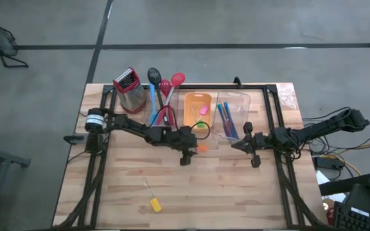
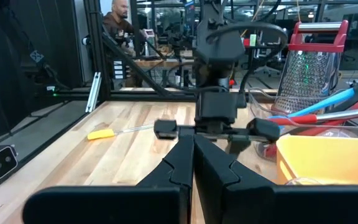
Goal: Pick & Place Kitchen Items
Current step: Put the orange spatula into the yellow bin
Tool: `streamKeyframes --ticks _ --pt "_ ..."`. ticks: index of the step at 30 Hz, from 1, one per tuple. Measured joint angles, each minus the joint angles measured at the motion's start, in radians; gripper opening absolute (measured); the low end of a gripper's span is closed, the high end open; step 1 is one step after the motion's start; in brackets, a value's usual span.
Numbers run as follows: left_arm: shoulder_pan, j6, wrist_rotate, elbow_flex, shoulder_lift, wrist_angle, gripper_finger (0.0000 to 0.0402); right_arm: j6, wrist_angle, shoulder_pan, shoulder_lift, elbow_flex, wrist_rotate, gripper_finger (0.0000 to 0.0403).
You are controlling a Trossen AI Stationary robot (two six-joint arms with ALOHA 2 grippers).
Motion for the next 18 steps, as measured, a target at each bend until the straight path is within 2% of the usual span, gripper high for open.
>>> streamKeyframes --ticks 3,14,18 --pt "0.0 0.028 -0.047 0.016 0.025 0.0 0.0179 -0.001 -0.003 0.0 0.0 0.0 0.0 0.0008" --pt "0.002 0.042 -0.028 0.085 0.135 -0.016 0.0178 0.0 -0.003 0.0 0.0 0.0 0.0 0.0008" --pt "0.0 0.043 -0.029 0.086 0.134 -0.047 0.0154 0.0 -0.004 0.0 0.0 0.0 0.0 0.0008"
